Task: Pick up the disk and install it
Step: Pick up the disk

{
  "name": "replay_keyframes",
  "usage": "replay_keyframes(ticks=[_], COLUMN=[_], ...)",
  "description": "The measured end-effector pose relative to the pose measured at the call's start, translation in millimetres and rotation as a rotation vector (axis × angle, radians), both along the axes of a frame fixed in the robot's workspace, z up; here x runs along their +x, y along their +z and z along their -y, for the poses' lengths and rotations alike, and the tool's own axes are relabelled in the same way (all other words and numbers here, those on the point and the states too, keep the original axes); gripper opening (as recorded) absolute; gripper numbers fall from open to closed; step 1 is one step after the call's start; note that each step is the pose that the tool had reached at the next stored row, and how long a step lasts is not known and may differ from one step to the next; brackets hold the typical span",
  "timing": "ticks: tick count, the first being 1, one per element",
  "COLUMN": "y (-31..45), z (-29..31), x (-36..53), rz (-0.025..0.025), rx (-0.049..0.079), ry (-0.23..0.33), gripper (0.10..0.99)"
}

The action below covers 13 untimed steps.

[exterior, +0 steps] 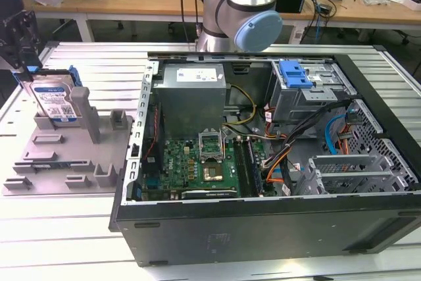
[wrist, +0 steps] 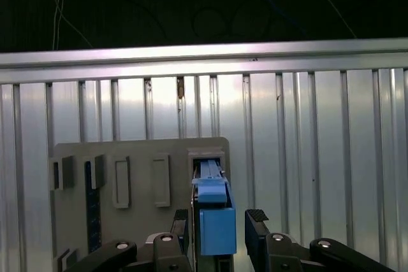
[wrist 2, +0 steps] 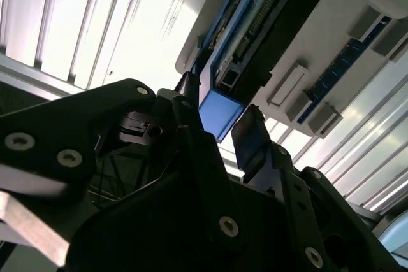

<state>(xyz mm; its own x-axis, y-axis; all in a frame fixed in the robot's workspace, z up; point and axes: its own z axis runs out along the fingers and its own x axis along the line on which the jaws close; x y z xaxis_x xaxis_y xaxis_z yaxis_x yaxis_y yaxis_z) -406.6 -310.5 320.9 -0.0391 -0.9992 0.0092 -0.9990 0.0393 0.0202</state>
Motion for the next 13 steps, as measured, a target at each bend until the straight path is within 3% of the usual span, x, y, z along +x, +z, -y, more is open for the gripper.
replay_keyframes(ticks=[13], y=[-10.2], z=[0.0], x=[-0.1], rz=[0.0000], rx=[0.000], ry=[0.012], gripper=[0.482])
